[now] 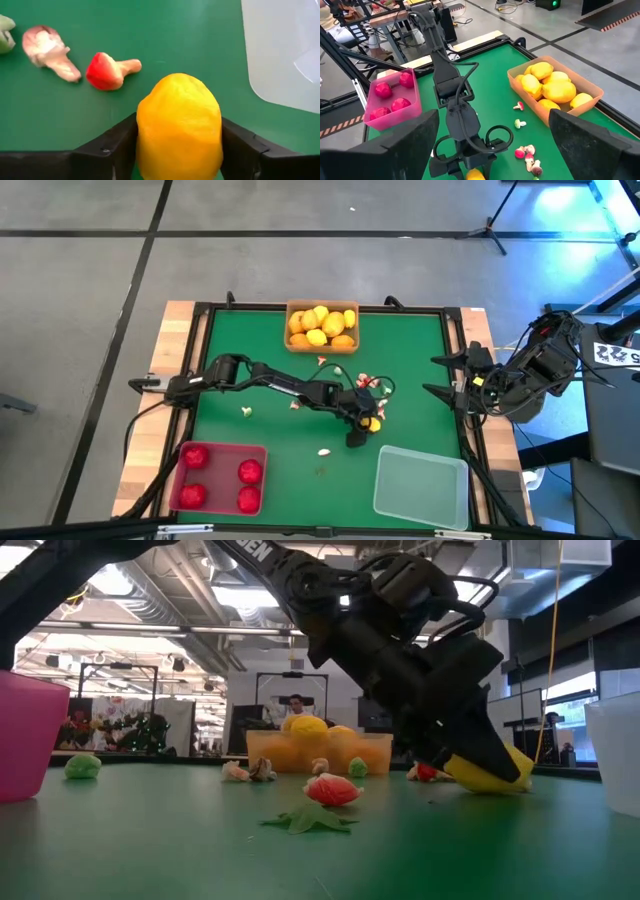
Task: Sort produce into baskets
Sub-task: Put the yellow lemon into the orange bin
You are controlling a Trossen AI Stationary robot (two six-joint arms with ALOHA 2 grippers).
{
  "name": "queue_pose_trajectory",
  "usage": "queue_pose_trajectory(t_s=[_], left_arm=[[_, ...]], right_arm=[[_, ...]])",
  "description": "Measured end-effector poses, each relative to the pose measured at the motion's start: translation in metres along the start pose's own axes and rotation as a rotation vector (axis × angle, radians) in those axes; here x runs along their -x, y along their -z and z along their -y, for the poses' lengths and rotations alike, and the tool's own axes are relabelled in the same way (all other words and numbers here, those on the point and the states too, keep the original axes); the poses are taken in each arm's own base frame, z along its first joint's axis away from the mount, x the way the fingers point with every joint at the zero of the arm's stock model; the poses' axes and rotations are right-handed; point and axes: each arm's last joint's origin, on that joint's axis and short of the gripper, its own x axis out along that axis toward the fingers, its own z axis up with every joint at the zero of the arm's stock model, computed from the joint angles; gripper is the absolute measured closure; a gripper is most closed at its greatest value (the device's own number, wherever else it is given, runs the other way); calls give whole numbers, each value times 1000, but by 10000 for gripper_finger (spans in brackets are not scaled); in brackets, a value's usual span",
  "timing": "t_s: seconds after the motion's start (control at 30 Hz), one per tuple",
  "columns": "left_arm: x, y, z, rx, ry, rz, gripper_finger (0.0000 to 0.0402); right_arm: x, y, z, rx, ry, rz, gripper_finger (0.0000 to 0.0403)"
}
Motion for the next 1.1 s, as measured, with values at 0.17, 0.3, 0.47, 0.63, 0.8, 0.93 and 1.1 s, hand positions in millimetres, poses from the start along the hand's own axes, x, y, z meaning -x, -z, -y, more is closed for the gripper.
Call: queue_pose_trajectory(t_s=[0.17, 0.3, 0.47, 0.63, 0.8, 0.93, 1.1], left_arm=[[10, -9, -2, 97, -2, 23, 218], [30, -25, -10, 177, -20, 60, 211], [68, -49, -25, 246, -61, 117, 199], [115, -71, -44, 268, -167, 194, 198], [161, -82, -76, 358, -316, 231, 197], [179, -78, -110, 421, -405, 201, 197], [189, -63, -151, 498, -518, 121, 197]], right_arm=[[0, 0, 0, 0, 0, 0, 29], [0, 0, 0, 0, 0, 1, 29], [0, 0, 1, 5, 13, 16, 29], [0, 0, 1, 10, 20, 19, 29], [0, 0, 1, 10, 21, 19, 29], [0, -1, 2, 9, 37, 40, 29], [0, -1, 2, 9, 43, 48, 29]])
